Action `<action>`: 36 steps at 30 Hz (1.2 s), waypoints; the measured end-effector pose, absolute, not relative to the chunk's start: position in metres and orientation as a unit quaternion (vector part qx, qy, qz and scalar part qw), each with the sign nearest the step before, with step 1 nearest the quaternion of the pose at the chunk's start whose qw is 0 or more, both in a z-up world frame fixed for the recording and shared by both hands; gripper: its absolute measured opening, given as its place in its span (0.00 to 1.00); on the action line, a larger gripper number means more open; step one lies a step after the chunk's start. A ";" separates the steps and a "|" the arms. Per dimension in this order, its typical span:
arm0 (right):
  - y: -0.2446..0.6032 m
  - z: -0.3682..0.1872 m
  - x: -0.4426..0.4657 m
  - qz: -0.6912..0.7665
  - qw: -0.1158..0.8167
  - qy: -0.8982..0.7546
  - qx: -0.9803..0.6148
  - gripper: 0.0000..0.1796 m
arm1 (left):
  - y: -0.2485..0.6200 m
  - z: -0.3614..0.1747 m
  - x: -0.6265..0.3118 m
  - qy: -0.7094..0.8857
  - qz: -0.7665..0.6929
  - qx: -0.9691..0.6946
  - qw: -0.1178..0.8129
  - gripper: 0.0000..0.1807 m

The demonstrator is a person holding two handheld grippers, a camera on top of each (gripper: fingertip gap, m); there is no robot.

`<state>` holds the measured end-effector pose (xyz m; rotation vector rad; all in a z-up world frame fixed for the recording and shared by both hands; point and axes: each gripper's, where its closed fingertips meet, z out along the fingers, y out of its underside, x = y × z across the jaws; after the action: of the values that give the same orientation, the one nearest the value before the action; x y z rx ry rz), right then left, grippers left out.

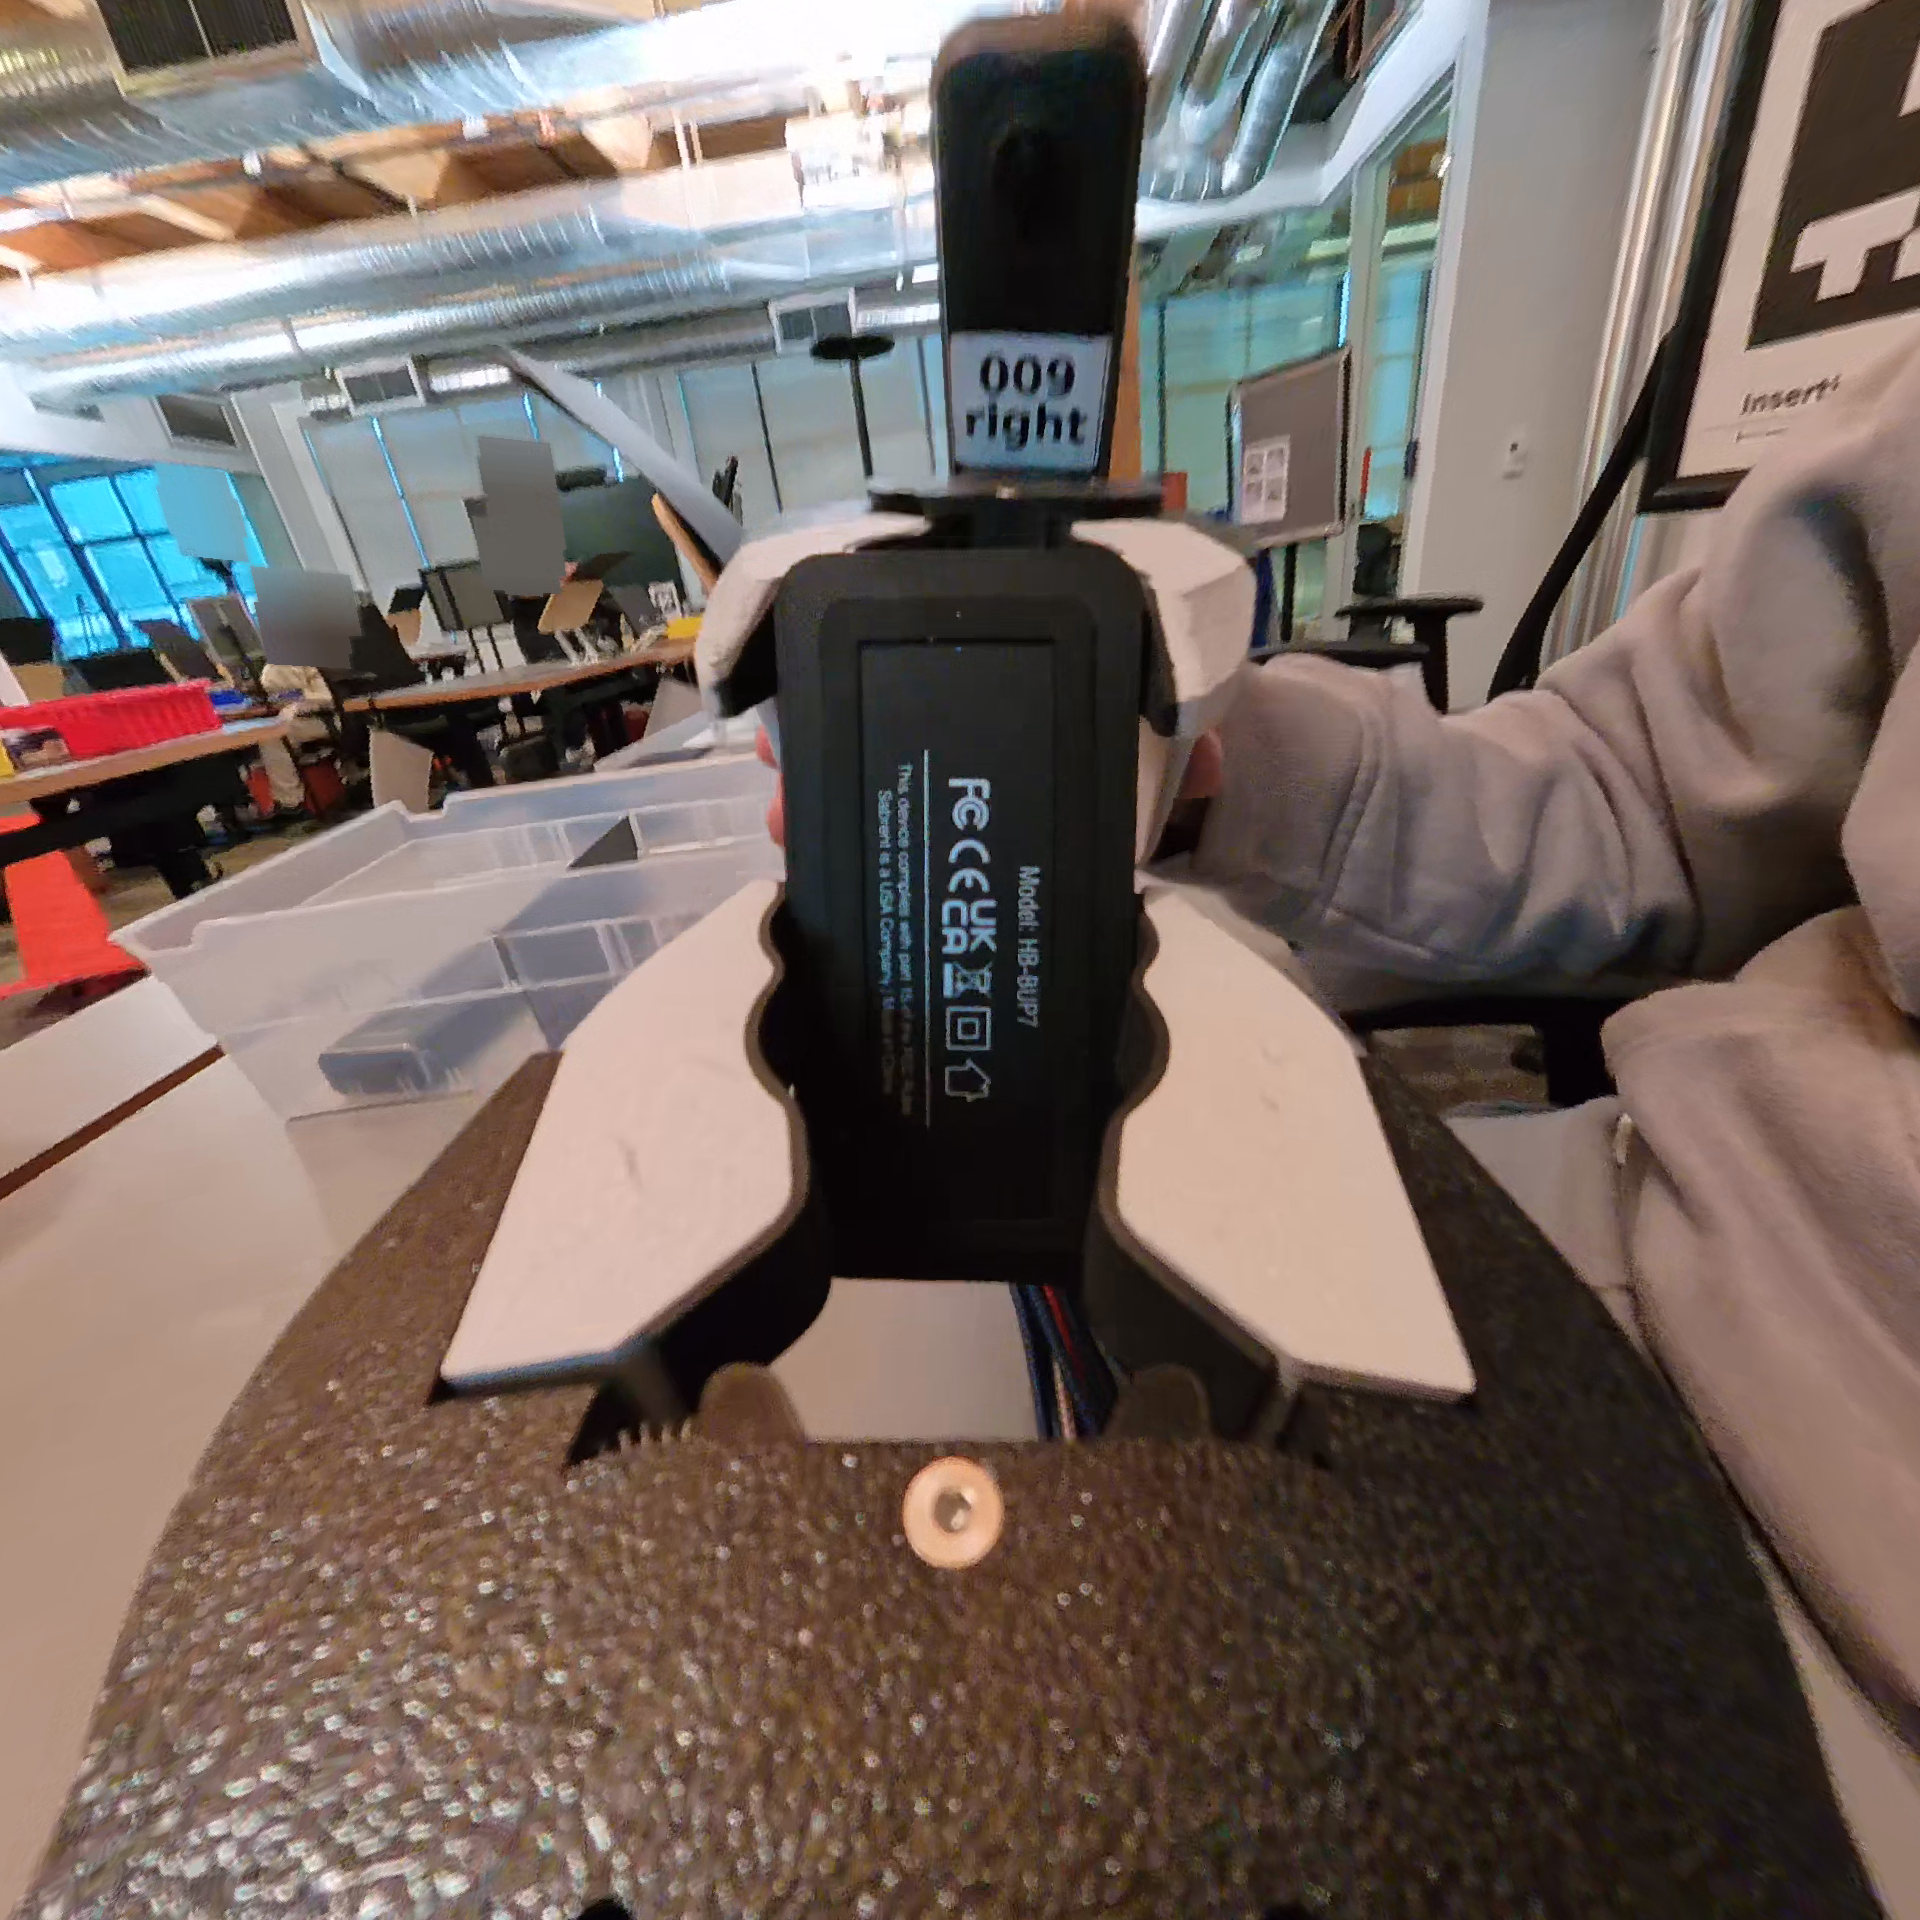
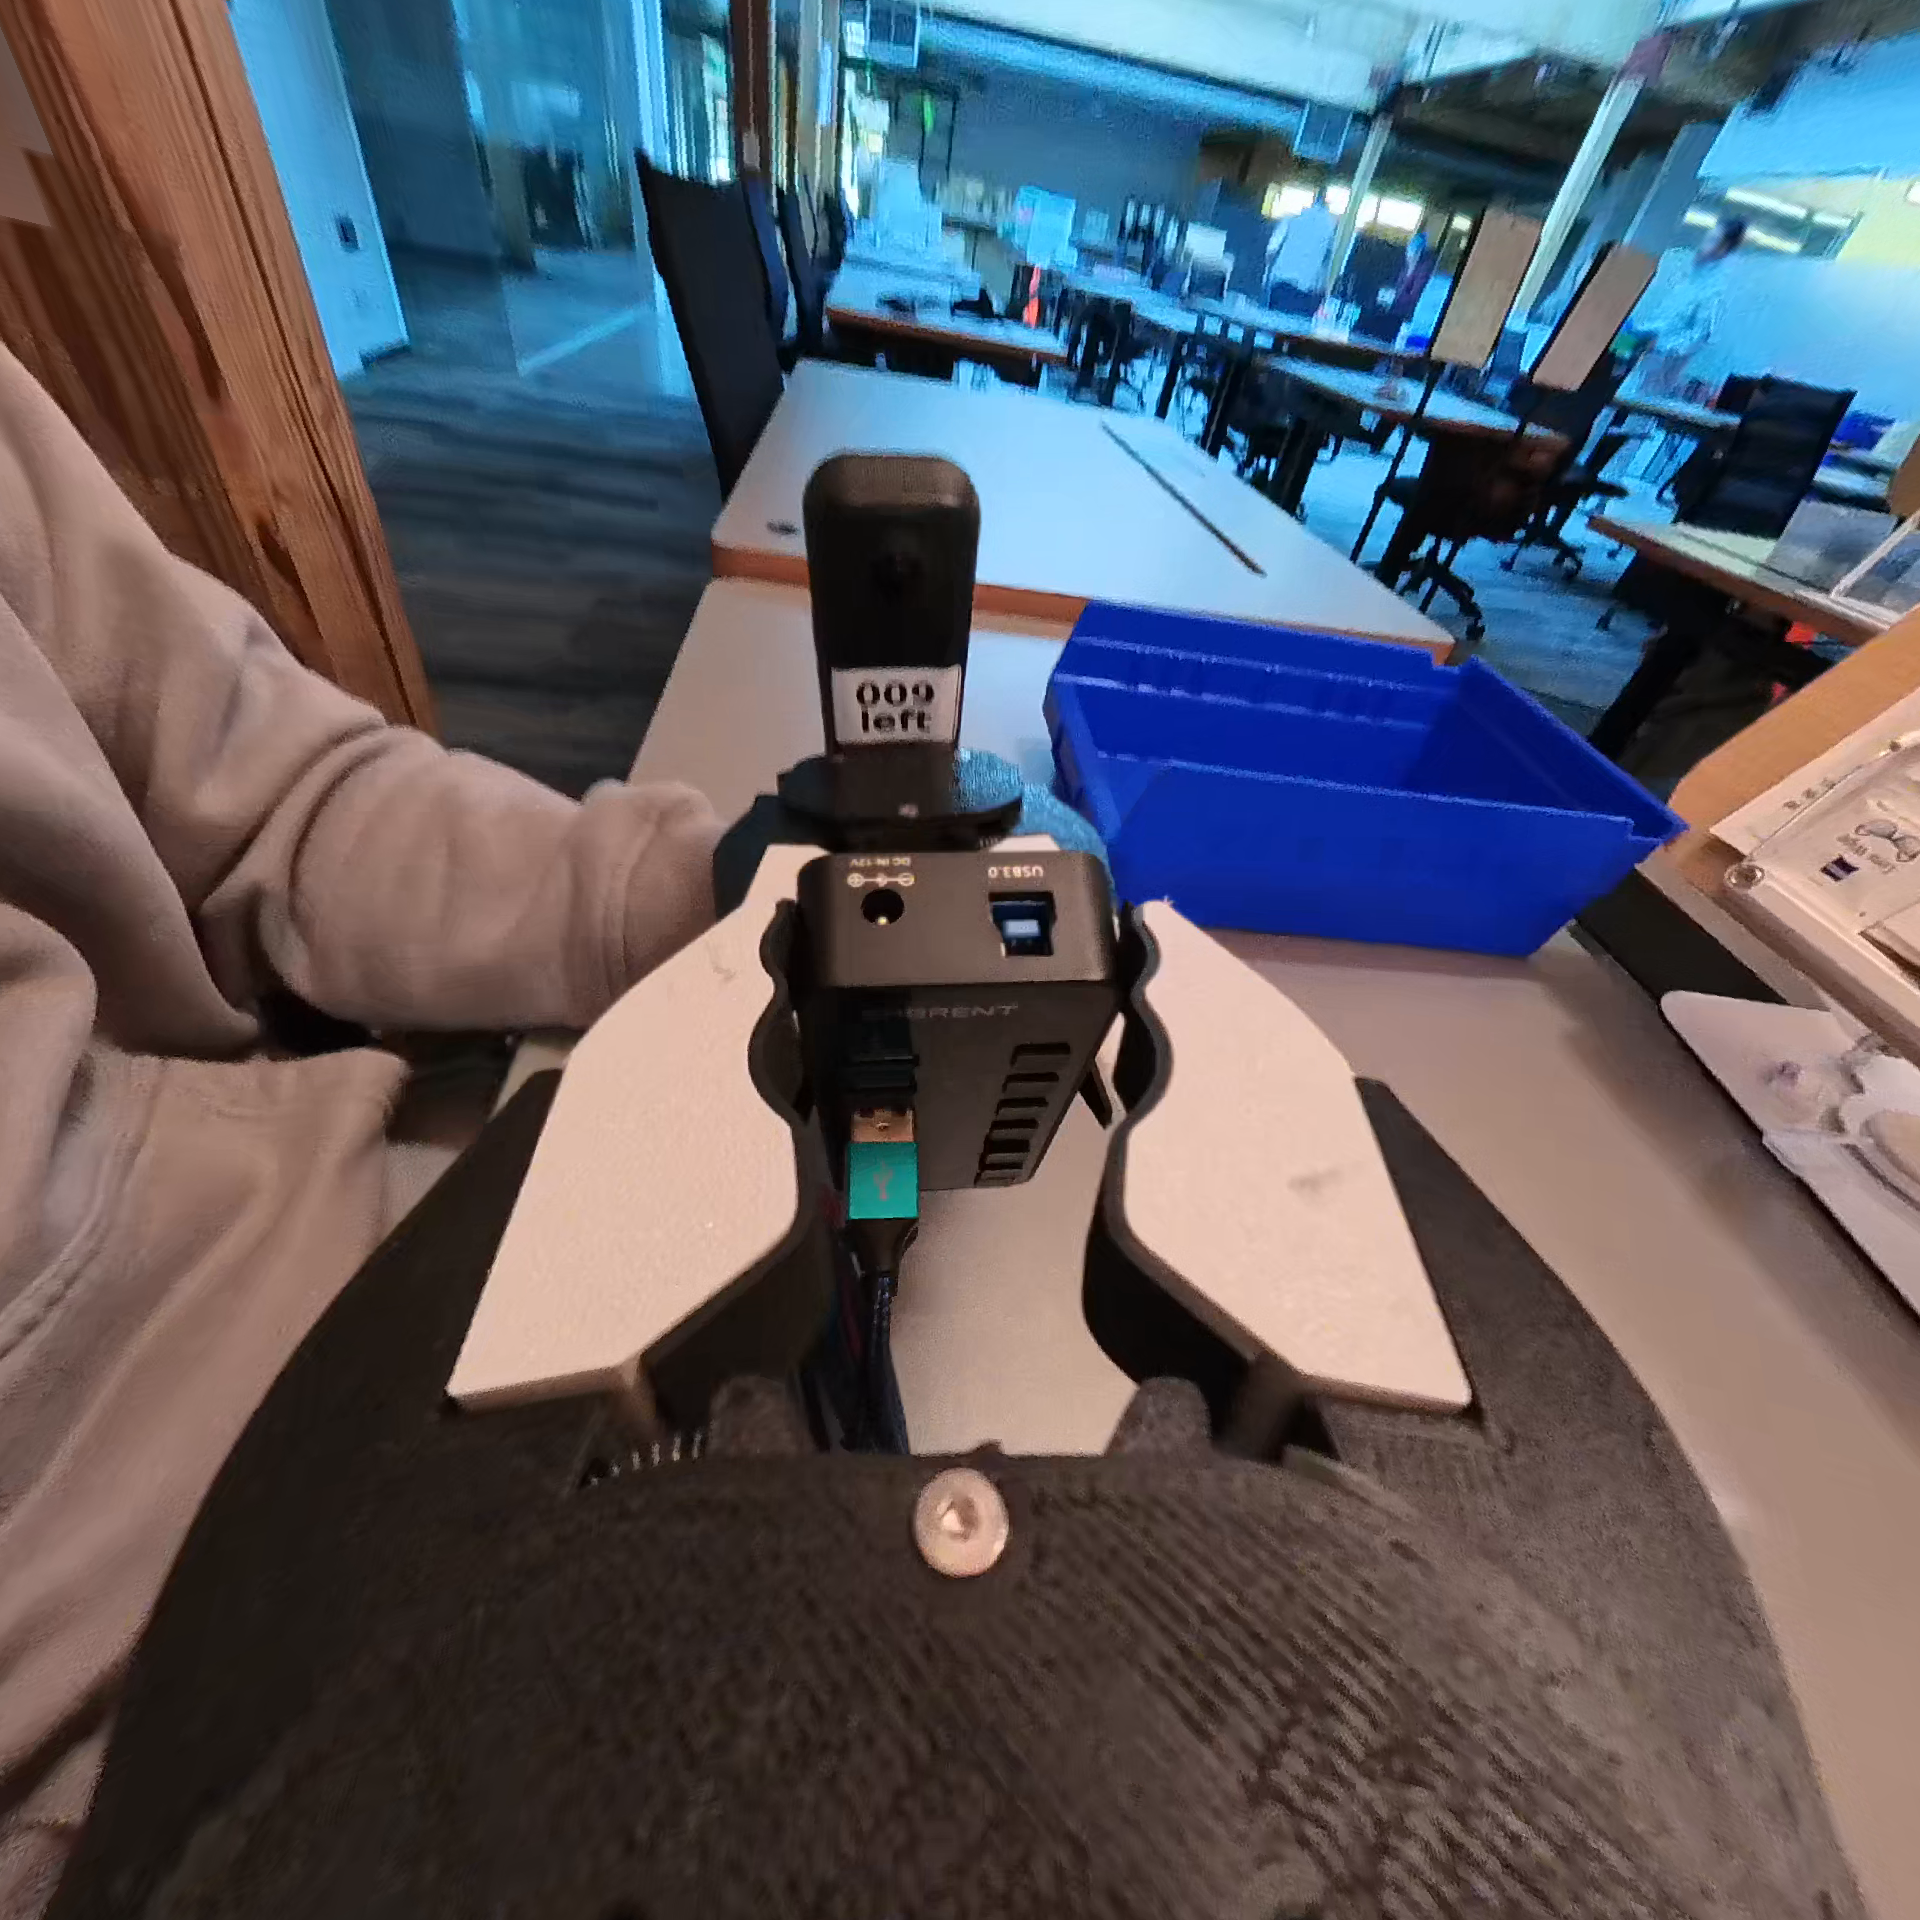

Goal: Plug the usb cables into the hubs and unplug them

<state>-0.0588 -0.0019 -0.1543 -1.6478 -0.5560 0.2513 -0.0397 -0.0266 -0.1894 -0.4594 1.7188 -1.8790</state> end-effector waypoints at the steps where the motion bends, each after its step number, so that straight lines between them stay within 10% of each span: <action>1: -0.001 -0.157 -0.059 0.097 0.629 -0.252 -0.729 0.33 | -0.026 -0.193 -0.038 0.653 -0.683 -0.179 0.274 0.33; 36: 0.008 -0.179 -0.052 0.042 0.554 -0.287 -0.780 0.33 | -0.023 -0.227 -0.014 0.706 -0.592 -0.247 0.301 0.41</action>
<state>-0.0525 0.0081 -0.1785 -1.8440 -0.6786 0.0990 -0.0143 -0.0234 -0.2270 -0.6540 1.8719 -1.5704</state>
